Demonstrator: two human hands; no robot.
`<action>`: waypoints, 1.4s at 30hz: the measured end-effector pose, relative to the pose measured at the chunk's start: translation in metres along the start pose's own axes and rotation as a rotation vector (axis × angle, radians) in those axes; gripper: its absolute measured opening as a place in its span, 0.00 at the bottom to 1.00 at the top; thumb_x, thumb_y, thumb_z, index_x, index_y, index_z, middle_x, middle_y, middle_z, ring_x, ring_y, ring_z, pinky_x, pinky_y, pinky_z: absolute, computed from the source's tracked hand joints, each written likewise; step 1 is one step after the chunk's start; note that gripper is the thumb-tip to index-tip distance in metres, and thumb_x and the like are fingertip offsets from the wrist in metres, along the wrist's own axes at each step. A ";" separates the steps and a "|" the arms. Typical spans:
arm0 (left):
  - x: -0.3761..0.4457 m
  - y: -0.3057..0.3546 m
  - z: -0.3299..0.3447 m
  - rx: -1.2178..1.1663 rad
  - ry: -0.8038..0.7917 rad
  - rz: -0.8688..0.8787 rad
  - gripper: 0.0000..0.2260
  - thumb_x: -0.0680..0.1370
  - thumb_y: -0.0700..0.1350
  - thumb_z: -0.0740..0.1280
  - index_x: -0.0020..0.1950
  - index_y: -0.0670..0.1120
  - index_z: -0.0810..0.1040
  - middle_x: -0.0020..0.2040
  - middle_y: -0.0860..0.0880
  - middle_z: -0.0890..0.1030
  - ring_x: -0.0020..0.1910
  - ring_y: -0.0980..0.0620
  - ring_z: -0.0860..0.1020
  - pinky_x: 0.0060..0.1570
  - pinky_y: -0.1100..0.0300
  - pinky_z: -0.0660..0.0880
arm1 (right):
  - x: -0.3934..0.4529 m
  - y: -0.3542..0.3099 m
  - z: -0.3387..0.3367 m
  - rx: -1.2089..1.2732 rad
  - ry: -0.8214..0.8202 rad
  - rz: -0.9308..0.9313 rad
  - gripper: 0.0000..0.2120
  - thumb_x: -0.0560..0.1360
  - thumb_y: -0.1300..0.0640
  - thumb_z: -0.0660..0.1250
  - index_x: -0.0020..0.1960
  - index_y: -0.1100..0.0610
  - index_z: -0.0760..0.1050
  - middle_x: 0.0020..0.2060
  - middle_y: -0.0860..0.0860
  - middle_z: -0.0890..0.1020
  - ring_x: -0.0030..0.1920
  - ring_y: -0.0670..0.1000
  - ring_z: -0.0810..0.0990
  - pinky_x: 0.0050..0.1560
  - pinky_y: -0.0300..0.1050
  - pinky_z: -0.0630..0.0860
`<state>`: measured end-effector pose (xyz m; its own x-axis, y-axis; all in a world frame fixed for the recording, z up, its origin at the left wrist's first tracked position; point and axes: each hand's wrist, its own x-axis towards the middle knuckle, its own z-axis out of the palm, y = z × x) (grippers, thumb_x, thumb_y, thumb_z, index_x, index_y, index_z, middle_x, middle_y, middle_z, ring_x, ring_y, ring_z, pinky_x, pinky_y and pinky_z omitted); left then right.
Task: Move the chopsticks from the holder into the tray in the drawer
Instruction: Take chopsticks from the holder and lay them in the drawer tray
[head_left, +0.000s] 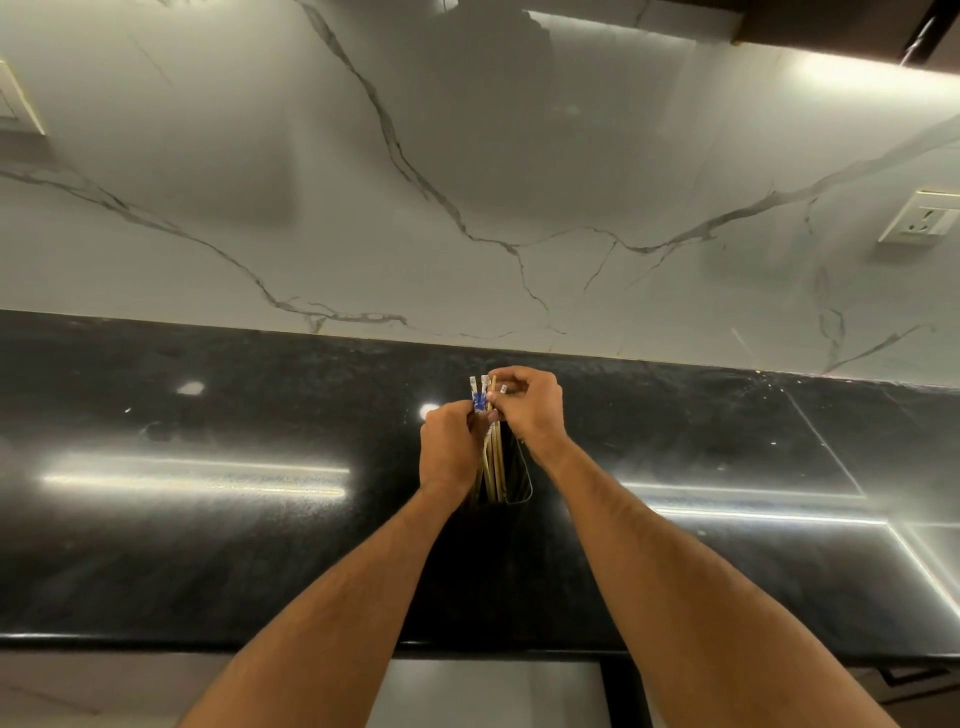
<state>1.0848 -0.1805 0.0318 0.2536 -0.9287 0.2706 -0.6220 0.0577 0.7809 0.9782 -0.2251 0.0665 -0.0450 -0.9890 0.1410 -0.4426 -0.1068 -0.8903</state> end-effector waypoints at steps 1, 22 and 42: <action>0.000 0.000 0.000 0.001 -0.004 -0.015 0.08 0.79 0.46 0.71 0.40 0.47 0.80 0.32 0.55 0.77 0.29 0.61 0.74 0.32 0.71 0.67 | 0.000 -0.002 0.000 0.009 -0.014 0.011 0.13 0.73 0.69 0.74 0.56 0.60 0.83 0.47 0.55 0.86 0.41 0.45 0.86 0.43 0.41 0.84; 0.004 0.005 0.002 -0.415 -0.191 -0.292 0.10 0.80 0.33 0.59 0.50 0.46 0.74 0.44 0.46 0.79 0.38 0.56 0.77 0.39 0.61 0.76 | -0.010 -0.010 0.001 0.169 -0.246 0.048 0.18 0.73 0.75 0.70 0.61 0.63 0.80 0.50 0.57 0.85 0.51 0.52 0.86 0.50 0.47 0.84; 0.018 0.082 -0.049 -0.712 -0.140 -0.063 0.10 0.83 0.34 0.55 0.55 0.38 0.76 0.37 0.47 0.76 0.33 0.57 0.73 0.34 0.62 0.73 | -0.019 -0.080 -0.037 0.199 0.121 -0.244 0.07 0.74 0.62 0.75 0.52 0.58 0.85 0.40 0.45 0.86 0.40 0.42 0.86 0.41 0.34 0.81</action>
<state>1.0750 -0.1747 0.1284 0.1460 -0.9735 0.1760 0.0351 0.1828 0.9825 0.9809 -0.1942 0.1513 -0.0705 -0.9138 0.4001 -0.2709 -0.3685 -0.8893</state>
